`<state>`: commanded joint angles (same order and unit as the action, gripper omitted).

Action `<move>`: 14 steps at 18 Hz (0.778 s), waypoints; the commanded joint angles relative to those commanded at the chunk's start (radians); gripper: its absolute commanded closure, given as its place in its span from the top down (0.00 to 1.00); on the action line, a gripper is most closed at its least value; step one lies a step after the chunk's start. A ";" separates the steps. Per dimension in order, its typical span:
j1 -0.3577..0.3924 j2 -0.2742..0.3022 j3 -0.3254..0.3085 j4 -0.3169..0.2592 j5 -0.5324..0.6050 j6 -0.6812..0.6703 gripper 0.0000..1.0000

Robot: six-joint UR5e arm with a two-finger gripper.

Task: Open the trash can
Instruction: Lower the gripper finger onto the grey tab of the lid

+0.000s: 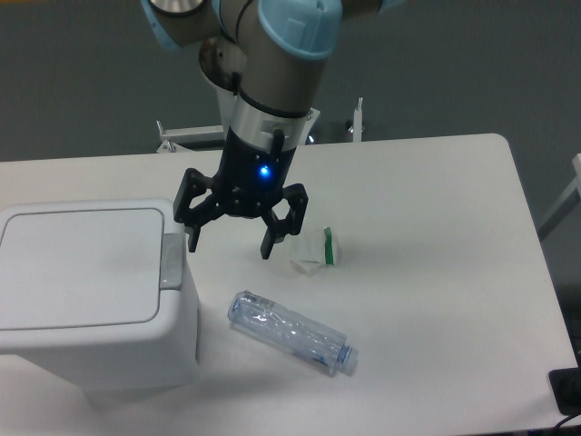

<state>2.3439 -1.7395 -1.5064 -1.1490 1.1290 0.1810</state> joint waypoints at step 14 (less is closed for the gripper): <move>-0.014 -0.021 0.002 0.006 -0.002 0.002 1.00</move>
<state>2.3301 -1.7610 -1.5048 -1.1428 1.1275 0.1825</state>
